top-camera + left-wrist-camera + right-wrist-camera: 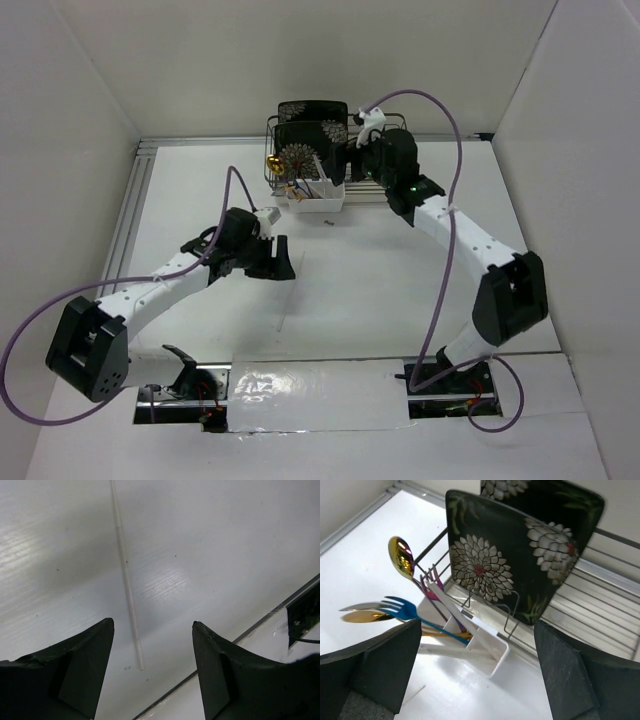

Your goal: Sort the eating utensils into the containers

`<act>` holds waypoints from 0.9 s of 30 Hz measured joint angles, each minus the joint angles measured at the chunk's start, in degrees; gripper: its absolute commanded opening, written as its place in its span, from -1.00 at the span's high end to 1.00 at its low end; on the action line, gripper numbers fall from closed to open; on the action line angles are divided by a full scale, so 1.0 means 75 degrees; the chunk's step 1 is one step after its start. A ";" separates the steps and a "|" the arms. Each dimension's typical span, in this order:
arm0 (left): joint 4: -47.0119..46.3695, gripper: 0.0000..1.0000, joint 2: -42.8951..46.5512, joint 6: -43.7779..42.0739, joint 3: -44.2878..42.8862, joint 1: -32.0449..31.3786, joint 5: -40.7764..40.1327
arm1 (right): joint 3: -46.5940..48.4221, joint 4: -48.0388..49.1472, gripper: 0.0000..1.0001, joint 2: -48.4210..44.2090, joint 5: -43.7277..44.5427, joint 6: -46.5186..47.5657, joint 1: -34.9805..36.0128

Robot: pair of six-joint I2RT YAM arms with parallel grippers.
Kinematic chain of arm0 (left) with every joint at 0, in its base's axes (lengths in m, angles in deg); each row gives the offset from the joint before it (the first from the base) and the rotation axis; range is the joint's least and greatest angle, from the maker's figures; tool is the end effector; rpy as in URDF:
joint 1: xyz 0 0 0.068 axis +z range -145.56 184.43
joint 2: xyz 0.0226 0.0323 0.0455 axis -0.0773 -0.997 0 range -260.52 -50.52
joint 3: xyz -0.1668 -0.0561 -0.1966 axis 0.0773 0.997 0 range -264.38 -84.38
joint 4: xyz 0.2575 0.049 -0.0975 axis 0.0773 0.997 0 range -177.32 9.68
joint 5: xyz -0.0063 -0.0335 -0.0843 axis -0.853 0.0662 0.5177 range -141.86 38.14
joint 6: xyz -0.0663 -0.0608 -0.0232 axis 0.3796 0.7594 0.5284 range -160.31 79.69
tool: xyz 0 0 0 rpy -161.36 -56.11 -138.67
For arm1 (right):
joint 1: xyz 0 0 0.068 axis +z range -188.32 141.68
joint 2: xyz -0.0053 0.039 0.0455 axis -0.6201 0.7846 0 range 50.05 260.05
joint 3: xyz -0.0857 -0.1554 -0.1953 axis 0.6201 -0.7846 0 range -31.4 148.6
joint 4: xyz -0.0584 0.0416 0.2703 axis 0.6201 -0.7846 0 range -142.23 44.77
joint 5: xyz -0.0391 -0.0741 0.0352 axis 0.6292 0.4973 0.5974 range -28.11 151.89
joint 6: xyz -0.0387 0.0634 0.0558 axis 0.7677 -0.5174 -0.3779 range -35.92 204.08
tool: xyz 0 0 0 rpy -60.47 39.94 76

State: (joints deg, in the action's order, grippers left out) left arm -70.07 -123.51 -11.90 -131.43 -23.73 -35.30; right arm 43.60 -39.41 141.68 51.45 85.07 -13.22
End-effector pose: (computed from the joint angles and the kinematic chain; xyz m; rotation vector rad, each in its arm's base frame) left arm 0.2725 -0.1729 0.1898 0.1479 2.4310 -0.8101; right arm 0.4021 0.2051 0.3206 -0.5311 1.6986 0.4650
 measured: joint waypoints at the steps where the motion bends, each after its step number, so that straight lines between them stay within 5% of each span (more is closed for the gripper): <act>1: 0.0079 -0.50 -0.0111 0.0026 -0.0038 -0.0117 -0.0114 | 0.0012 -0.0239 -1.00 -0.0248 0.0125 -0.0093 0.0000; 13: 0.1370 -0.37 -0.1792 0.0478 -0.0921 -0.1655 -0.1728 | -0.1043 -0.1690 -1.00 -0.3704 0.1504 -0.1256 -0.0096; 27: 0.1661 -0.08 -0.2328 0.0857 -0.0871 -0.2020 -0.2943 | -0.2448 -0.2728 -1.00 -0.4835 0.1859 -0.2477 -0.0169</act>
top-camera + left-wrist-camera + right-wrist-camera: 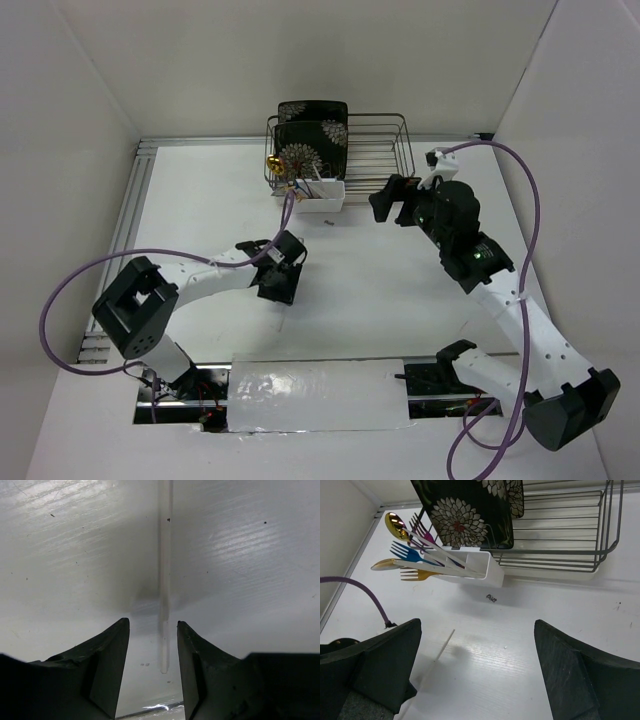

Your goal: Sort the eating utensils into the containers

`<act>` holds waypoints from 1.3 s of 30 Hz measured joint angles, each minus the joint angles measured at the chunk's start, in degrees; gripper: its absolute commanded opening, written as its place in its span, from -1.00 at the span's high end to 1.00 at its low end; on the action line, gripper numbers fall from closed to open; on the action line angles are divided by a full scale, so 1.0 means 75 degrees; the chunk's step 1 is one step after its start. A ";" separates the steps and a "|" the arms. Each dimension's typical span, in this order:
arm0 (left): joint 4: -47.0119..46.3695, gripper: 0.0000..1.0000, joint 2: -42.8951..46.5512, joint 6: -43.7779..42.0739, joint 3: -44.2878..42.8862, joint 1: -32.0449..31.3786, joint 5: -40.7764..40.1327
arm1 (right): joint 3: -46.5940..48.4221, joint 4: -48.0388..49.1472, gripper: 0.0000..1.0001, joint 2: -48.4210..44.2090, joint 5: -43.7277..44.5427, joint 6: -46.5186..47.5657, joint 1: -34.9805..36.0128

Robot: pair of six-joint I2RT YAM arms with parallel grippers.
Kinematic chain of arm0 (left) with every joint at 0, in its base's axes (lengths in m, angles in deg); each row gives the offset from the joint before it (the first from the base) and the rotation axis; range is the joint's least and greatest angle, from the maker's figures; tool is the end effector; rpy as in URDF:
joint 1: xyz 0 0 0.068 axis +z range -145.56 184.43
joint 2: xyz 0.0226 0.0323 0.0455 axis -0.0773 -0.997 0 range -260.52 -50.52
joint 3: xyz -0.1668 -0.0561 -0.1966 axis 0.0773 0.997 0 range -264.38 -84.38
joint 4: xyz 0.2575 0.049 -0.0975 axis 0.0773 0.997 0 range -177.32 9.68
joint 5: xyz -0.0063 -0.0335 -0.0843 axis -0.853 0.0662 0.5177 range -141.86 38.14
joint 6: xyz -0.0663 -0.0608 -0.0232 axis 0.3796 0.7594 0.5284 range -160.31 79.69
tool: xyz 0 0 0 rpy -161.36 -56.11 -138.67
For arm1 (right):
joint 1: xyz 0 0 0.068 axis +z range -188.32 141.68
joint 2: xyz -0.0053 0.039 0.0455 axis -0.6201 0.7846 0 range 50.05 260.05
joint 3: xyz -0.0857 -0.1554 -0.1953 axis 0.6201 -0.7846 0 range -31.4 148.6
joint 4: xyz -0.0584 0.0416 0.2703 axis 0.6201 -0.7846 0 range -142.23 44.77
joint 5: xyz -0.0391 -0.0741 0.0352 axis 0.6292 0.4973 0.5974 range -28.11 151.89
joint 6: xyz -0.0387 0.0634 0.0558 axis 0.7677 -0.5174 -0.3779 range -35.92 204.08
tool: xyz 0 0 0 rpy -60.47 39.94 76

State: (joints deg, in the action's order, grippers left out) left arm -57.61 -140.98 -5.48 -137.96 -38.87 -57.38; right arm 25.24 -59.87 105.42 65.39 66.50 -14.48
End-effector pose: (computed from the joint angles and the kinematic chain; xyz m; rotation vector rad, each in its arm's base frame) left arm 0.2471 -0.2218 0.1132 0.1760 2.7477 -0.2565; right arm 0.2685 0.1131 0.3525 -0.0556 1.8268 0.4582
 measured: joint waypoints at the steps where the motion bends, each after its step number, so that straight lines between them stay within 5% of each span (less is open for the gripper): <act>1: 0.0000 -0.07 -0.0026 0.0000 0.0020 -0.0041 -0.0044 | -0.0003 0.0003 -1.00 -0.0023 0.0006 -0.0067 0.0000; 10: 0.0041 0.09 -0.0379 0.0020 0.0029 -0.0449 -0.0440 | -0.0093 -0.0111 -1.00 0.0047 0.0026 -0.0717 0.0000; 23: 0.0023 0.89 -0.0641 -0.0187 -0.0251 -0.0495 -0.0076 | -0.1326 -0.0731 -0.94 -0.0152 -0.0254 -0.2375 0.0192; 39: -0.1279 0.90 0.0906 -0.0312 -0.0306 -0.0603 0.1498 | -0.2110 -0.0111 -0.90 0.0860 -0.0985 -0.3346 0.1629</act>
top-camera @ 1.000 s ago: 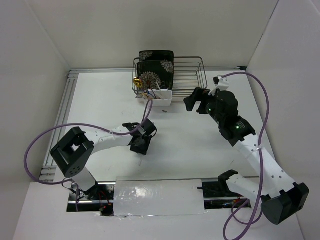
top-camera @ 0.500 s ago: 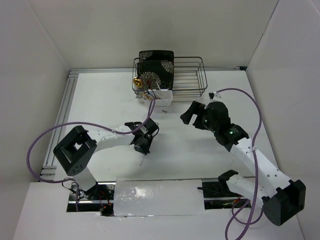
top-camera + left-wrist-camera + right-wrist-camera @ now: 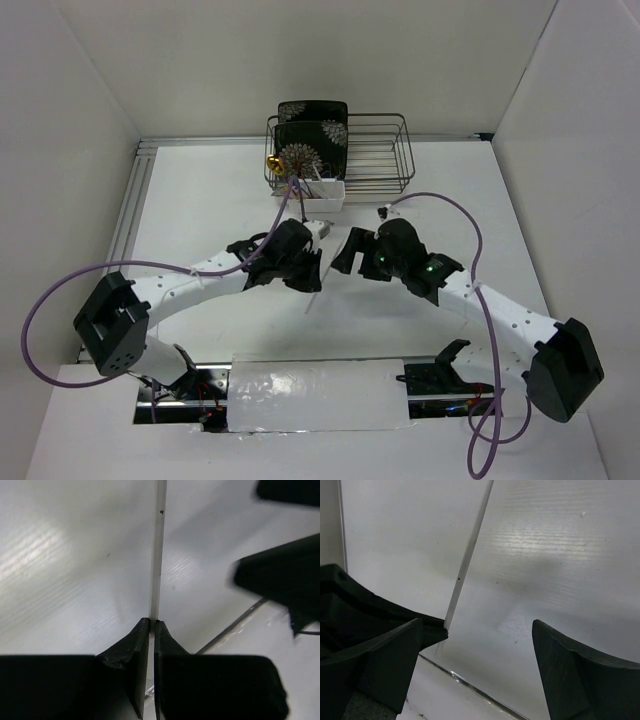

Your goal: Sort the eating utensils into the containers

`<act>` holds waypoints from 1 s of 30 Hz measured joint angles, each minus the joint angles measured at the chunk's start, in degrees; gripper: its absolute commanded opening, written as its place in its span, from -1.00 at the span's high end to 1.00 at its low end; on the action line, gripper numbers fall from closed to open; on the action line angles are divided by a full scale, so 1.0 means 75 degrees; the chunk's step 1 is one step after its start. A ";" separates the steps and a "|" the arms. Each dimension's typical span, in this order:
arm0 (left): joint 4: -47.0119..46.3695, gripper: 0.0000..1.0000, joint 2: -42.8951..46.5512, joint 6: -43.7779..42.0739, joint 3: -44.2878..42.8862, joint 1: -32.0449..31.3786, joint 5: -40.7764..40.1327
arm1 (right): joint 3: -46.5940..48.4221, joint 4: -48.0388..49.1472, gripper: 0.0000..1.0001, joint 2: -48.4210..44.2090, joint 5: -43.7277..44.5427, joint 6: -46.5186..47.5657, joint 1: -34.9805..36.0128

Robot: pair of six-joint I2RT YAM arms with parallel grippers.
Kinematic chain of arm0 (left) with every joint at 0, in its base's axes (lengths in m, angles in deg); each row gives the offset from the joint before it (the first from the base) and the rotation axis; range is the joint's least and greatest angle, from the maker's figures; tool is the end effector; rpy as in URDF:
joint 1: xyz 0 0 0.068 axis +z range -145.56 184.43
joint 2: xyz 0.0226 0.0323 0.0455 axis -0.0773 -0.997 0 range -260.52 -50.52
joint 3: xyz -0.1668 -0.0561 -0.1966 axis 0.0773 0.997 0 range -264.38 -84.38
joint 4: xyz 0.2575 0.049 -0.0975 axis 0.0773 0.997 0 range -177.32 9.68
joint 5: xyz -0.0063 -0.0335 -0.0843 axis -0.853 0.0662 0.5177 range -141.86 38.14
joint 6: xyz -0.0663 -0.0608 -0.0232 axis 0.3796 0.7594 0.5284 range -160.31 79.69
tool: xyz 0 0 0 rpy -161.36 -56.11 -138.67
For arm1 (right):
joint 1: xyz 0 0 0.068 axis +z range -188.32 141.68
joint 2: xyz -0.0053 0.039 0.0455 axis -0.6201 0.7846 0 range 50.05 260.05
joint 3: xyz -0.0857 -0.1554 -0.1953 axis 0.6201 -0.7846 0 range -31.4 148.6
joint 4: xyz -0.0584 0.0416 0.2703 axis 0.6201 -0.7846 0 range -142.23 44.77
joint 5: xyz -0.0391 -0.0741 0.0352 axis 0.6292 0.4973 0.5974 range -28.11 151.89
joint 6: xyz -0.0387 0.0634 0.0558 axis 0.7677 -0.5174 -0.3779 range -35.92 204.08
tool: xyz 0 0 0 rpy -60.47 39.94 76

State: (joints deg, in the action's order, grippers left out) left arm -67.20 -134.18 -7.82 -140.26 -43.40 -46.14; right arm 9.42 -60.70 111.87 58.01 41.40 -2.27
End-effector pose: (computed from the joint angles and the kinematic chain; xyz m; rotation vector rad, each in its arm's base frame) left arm 0.2349 -0.2718 0.1798 0.3884 2.5162 -0.7291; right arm 0.2348 0.1779 0.2057 0.0952 2.3338 0.8081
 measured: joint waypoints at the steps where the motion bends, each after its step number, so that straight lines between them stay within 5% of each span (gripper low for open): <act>1: -0.0131 0.90 0.0000 0.0000 -0.0105 0.0000 0.0055 | 0.0000 0.0064 -0.90 0.0102 0.0006 -0.0015 0.0096; 8: -0.0667 0.90 0.0073 0.0067 -0.0405 0.0000 0.0533 | 0.0187 0.0353 -0.71 0.0460 0.0420 -0.0052 0.0632; 13: -0.0909 0.90 0.0280 0.0090 -0.0399 0.0000 0.0901 | 0.0364 0.0539 0.51 0.0676 0.0871 0.0055 0.0915; 16: -0.1125 0.88 0.0367 0.0117 -0.0344 0.0000 0.0994 | 0.0580 0.0603 1.00 0.0676 0.1134 -0.0012 0.1081; 20: -0.1443 0.59 0.0565 0.0105 -0.0277 0.0058 0.0985 | 0.1084 0.0294 1.00 0.0731 0.1518 0.0329 0.1192; 21: -0.1507 0.30 0.0595 0.0111 -0.0280 0.0076 0.0950 | 0.1230 0.0204 1.00 0.0755 0.1597 0.0443 0.1201; 24: -0.1405 -0.14 0.0743 0.0111 -0.0291 0.0105 0.0970 | 0.1909 0.0102 1.00 0.0909 0.1999 0.1180 0.1160; 30: -0.1384 -0.42 0.2384 0.0277 0.0918 0.1300 0.1550 | 0.3864 0.0845 1.00 0.1422 0.2570 0.3742 0.0530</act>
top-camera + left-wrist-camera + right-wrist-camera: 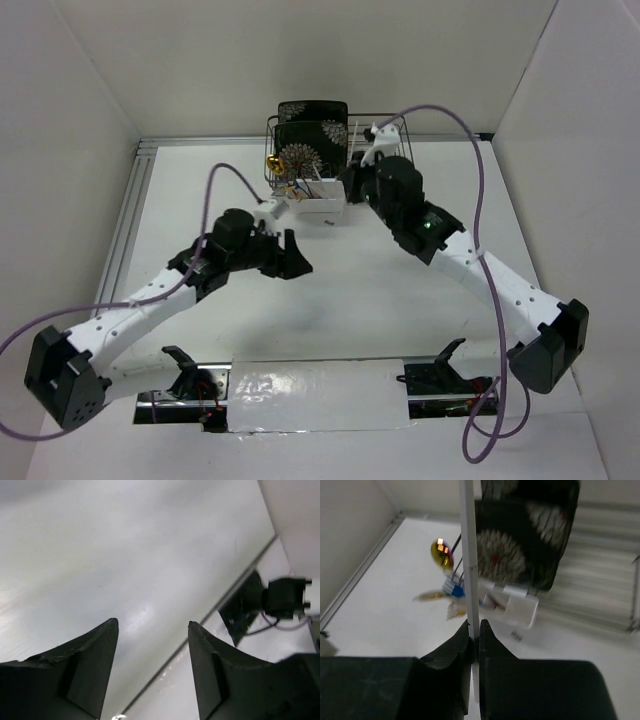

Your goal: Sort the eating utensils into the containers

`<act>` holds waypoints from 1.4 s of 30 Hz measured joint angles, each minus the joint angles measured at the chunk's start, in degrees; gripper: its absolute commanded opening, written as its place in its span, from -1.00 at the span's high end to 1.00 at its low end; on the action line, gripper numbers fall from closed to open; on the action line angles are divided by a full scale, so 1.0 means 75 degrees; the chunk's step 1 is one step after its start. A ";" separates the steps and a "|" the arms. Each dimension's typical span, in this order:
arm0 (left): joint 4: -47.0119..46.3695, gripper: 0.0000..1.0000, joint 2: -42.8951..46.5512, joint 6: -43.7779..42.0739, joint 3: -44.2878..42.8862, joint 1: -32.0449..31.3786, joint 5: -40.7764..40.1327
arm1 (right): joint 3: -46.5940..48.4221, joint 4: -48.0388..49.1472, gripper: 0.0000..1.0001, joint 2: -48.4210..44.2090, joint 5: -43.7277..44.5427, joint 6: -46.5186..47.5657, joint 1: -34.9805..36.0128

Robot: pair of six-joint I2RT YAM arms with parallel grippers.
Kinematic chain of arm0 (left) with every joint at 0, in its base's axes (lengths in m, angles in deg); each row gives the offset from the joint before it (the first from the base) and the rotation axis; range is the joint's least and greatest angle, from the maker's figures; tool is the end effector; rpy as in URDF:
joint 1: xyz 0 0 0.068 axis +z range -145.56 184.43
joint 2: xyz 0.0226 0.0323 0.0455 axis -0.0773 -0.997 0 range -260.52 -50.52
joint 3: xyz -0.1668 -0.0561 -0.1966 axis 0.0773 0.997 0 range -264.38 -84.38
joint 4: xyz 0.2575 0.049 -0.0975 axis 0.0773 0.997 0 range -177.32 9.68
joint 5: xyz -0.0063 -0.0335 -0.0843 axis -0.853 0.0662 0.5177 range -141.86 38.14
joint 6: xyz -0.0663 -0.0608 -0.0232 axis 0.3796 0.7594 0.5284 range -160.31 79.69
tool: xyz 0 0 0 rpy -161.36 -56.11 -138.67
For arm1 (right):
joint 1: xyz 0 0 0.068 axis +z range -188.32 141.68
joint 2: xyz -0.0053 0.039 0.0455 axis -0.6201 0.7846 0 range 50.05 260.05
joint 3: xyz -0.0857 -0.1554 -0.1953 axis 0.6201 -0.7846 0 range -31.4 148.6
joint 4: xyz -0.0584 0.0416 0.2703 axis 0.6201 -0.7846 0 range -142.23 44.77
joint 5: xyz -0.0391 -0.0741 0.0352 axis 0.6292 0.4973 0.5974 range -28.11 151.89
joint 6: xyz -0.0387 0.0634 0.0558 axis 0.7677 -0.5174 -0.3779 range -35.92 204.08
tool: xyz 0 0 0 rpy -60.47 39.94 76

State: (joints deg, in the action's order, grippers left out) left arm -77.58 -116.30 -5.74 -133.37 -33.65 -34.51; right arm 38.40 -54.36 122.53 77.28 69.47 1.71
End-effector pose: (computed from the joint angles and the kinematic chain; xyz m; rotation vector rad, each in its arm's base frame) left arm 0.2393 -0.2192 0.2581 0.2731 2.1779 -1.0693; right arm 0.2910 0.2156 0.3723 -0.2010 1.7803 0.4502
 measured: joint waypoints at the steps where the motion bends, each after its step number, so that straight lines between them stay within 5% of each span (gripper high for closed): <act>1: 0.0058 -0.42 0.0280 0.0003 0.0131 0.0315 0.0079 | 0.0321 0.0195 1.00 0.0154 0.0029 0.0475 -0.0152; 6: 0.0061 -0.47 0.1061 -0.0154 0.0291 0.1824 0.0644 | 0.1585 0.1265 1.00 0.1154 -0.0385 0.2375 -0.0938; 13: 0.0157 -0.46 0.1131 -0.0230 0.0688 0.2920 0.1376 | 0.2696 0.2002 1.00 0.2795 -0.1480 0.3526 -0.1807; 42: 0.0481 -0.46 0.1131 -0.1110 0.0790 0.3410 0.1635 | 0.0778 0.3640 1.00 0.3427 -0.3529 0.1699 -0.2034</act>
State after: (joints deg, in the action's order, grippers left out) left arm -73.98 -107.82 -14.07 -127.45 -8.08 -22.25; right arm 44.24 -27.06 148.24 50.82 82.21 -13.55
